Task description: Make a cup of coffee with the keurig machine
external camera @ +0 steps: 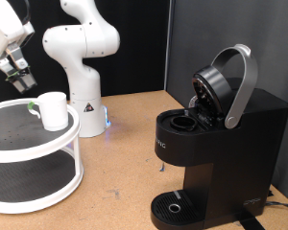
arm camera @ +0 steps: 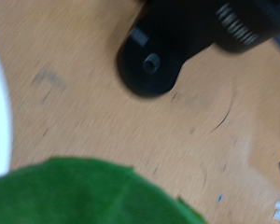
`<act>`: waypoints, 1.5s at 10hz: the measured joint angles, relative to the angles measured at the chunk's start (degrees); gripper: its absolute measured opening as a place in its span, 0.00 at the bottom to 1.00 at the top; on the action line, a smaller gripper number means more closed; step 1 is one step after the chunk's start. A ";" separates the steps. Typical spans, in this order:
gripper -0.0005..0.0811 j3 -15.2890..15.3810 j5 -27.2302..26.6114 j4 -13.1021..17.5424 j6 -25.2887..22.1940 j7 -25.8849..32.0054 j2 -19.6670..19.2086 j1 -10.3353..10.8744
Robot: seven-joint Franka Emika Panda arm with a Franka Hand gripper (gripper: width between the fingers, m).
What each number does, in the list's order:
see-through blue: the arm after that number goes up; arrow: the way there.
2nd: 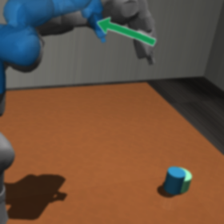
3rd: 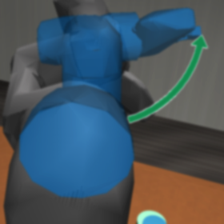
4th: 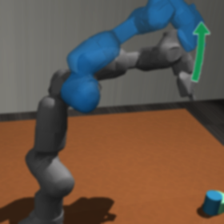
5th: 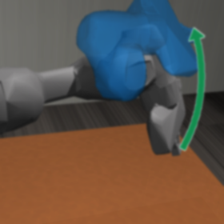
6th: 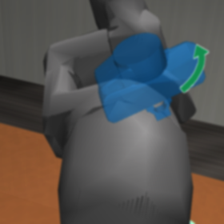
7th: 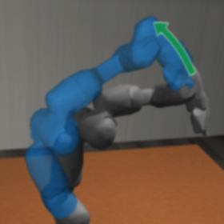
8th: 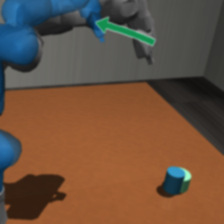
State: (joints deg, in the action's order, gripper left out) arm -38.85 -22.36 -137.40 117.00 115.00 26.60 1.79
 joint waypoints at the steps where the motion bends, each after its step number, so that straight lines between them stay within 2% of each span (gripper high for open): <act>1: 0.61 -1.17 -3.07 0.27 -3.34 -0.61 -0.04 0.35; 3: 0.61 -1.95 -8.89 0.38 -5.80 -3.96 -0.04 0.39; 5: 0.61 -1.29 -11.28 0.25 -5.20 -9.29 0.08 0.23; 8: 0.61 -1.41 -12.27 -0.46 -5.32 -8.45 0.07 0.24; 9: 0.61 -1.48 -14.25 -0.90 -6.48 -9.15 0.05 0.40; 11: 0.61 -1.68 -17.28 -0.32 -12.77 -13.01 -0.57 1.41; 12: 0.61 -1.19 -18.33 0.26 -13.54 -14.86 -1.05 2.15; 15: 0.61 1.46 -24.41 0.78 -8.90 -17.69 -1.65 4.32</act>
State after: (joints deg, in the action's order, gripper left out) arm -37.39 -46.77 -136.62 108.10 97.31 24.95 6.11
